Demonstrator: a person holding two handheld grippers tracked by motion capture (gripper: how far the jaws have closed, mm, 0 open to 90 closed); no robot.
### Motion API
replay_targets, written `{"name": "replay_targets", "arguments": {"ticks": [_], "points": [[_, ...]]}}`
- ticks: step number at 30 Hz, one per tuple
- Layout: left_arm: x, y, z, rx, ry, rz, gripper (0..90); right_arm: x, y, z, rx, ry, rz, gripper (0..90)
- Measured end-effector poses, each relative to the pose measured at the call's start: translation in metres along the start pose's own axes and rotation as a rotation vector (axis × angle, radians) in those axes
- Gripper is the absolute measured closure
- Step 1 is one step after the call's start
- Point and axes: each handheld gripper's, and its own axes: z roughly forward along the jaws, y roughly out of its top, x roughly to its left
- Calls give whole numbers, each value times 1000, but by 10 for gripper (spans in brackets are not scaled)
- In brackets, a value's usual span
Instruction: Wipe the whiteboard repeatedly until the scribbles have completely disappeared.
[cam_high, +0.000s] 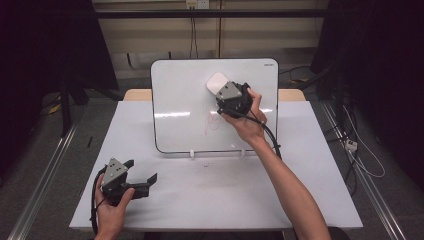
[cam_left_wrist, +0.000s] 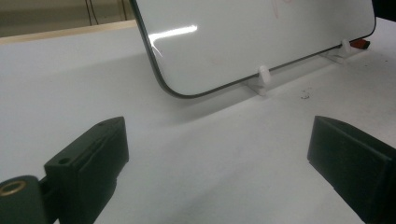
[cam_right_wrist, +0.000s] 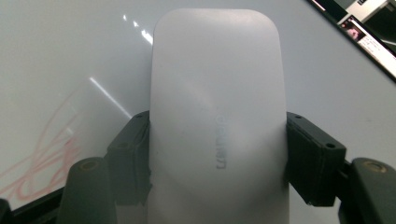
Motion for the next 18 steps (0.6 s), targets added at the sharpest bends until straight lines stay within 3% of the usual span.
{"name": "replay_targets", "arguments": {"ticks": [9,15,18], "points": [[2,0,-2,3,1,6,52,-32,5,4,3,-43,78,316],[1,-1,-3,-8,3,-5,52,-55,-7,-2,30,-94,177,317],[2,0,-3,-5,5,-2,52,-56,-14,-6,38,-115,212,317]]}}
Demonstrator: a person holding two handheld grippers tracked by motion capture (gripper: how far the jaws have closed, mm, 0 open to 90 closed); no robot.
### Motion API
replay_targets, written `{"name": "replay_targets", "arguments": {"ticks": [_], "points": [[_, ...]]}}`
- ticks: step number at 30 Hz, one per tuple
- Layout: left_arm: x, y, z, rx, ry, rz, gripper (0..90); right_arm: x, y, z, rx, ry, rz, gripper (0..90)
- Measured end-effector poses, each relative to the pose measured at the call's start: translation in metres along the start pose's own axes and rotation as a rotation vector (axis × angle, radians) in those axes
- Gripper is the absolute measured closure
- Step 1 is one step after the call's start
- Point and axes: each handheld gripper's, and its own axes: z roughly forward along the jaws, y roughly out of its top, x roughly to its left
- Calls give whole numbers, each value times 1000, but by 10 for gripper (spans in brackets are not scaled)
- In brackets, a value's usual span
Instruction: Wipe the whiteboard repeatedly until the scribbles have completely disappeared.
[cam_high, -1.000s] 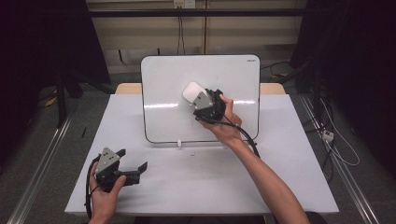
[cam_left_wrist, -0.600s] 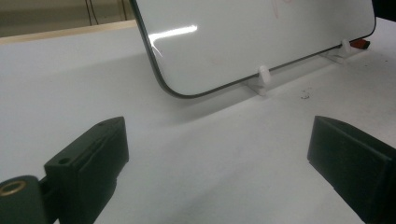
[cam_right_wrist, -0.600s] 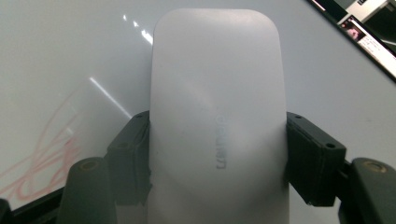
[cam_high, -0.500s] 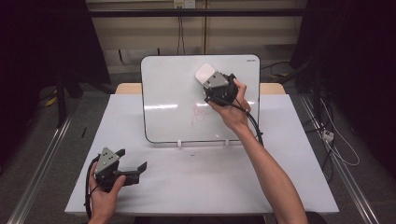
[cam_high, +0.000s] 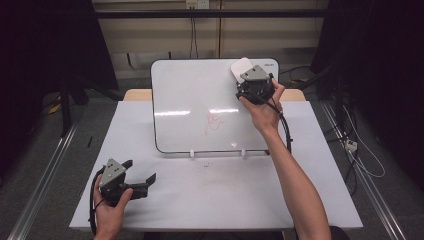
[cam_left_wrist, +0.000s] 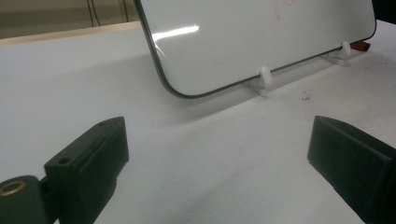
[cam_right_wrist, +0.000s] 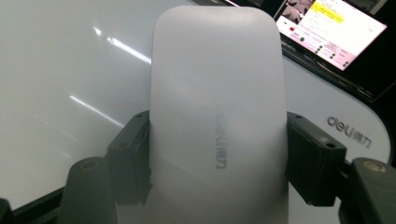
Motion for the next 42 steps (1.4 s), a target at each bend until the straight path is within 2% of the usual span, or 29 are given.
{"name": "replay_targets", "arguments": {"ticks": [3,5,10,12,15,17,20,21,23,29,34,35,37,39,42], "points": [[-1,0,1,-2,2,-3,52,4,-5,-2,21,-1,0,317],[-2,0,1,3,-1,3,52,11,-7,-3,35,20,-10,317],[-4,0,3,2,-4,7,52,43,-15,-8,52,82,-87,317],[-4,0,3,8,-5,15,52,59,-20,-11,51,109,-140,317],[-4,0,3,6,-5,12,52,75,-24,-16,46,137,-167,317],[-4,0,3,8,-4,16,52,82,-27,-18,39,138,-193,317],[-3,0,4,7,-4,10,52,78,-27,-18,38,156,-187,317],[-3,0,4,12,-4,14,52,77,-26,-17,37,146,-196,317],[-3,0,4,12,-4,13,52,71,-24,-15,32,138,-182,317],[-3,0,3,7,-3,7,52,34,-10,-6,25,77,-82,317],[-2,0,3,4,-5,0,52,5,-1,-1,27,31,-34,317],[-1,0,2,12,-5,11,52,1,-1,-1,26,26,-22,317],[-1,0,1,5,-1,7,52,-1,-3,-1,16,24,-9,316],[-1,0,2,7,-2,4,52,3,-4,-3,16,3,-15,317],[-2,0,2,6,-1,15,52,13,-11,-5,22,19,-36,317]]}}
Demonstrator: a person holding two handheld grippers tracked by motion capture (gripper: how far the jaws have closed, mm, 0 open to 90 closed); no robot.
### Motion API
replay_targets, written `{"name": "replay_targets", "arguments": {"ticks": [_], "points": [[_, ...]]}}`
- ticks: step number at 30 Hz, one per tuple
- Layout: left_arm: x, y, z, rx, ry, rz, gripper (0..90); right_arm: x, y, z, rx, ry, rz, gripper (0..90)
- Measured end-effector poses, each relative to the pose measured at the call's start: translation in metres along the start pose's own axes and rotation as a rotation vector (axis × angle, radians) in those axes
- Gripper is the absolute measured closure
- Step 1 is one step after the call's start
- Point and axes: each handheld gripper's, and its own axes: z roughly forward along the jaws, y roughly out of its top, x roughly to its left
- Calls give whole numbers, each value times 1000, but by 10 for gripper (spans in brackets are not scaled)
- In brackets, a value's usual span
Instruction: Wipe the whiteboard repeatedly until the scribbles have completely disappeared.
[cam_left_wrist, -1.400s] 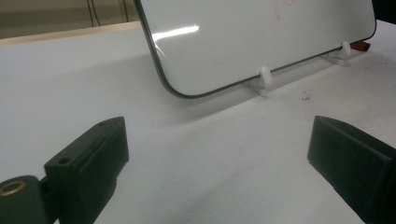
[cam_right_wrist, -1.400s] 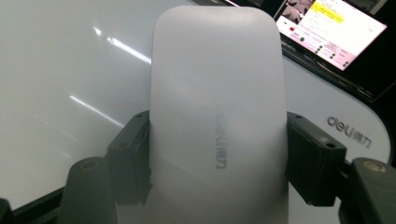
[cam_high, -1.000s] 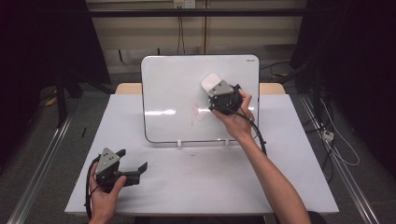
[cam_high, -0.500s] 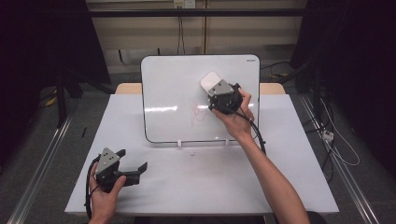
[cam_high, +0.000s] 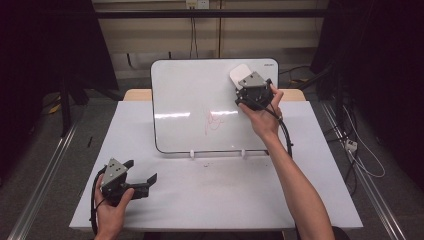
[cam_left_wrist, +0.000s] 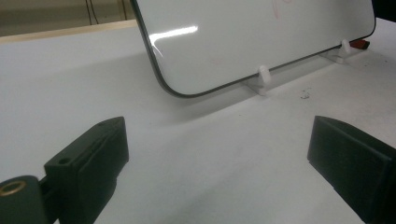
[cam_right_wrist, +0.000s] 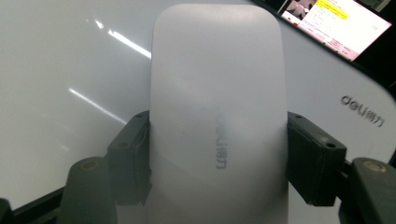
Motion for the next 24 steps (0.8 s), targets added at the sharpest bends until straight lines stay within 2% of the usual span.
{"name": "replay_targets", "arguments": {"ticks": [4,15,17,24], "points": [[-2,0,2,2,-2,-4,52,16,-8,-4,-12,15,-33,317],[-2,0,2,10,-4,6,52,57,-5,-4,-34,65,-118,317],[-2,0,2,3,-2,-2,52,64,-6,-5,-36,73,-138,317],[-2,0,2,6,-3,7,52,94,-13,-10,-45,111,-224,317]]}}
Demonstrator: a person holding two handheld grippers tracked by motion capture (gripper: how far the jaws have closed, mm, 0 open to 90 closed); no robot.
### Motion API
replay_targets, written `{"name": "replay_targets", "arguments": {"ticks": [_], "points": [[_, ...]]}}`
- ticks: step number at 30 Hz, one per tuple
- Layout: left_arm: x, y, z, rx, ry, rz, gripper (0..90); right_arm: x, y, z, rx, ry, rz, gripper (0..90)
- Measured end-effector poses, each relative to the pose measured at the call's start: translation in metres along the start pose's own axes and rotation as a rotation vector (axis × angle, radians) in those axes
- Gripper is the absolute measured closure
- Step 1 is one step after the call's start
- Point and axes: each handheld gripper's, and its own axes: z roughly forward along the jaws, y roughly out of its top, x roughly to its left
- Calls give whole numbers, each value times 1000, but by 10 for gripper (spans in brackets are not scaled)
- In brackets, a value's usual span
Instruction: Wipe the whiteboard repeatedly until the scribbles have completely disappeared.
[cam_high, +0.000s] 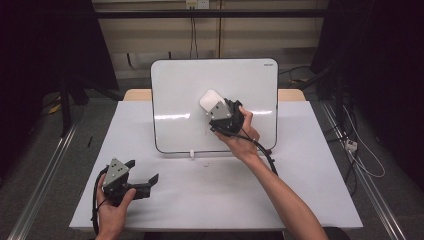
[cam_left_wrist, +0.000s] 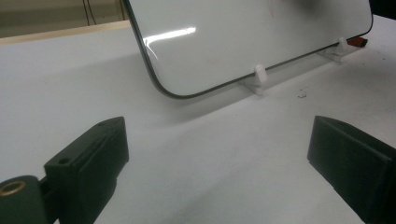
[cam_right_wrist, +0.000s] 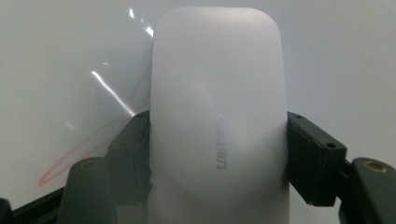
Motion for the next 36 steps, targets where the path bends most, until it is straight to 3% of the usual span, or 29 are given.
{"name": "replay_targets", "arguments": {"ticks": [7,13,21,25,31,36], "points": [[0,0,0,-4,-1,-5,52,14,-5,-5,7,19,-57,317],[1,-1,-1,-12,1,-12,52,10,-7,-5,10,26,-69,317],[1,0,-2,-9,4,-8,52,-29,-8,-3,19,-27,46,317],[1,0,-1,-11,4,-11,52,-42,-3,0,18,-41,94,316],[2,0,-2,-6,3,-3,52,-37,-4,-2,13,-64,86,317],[0,1,-2,-17,3,-12,52,-24,-4,-2,10,-48,62,317]]}}
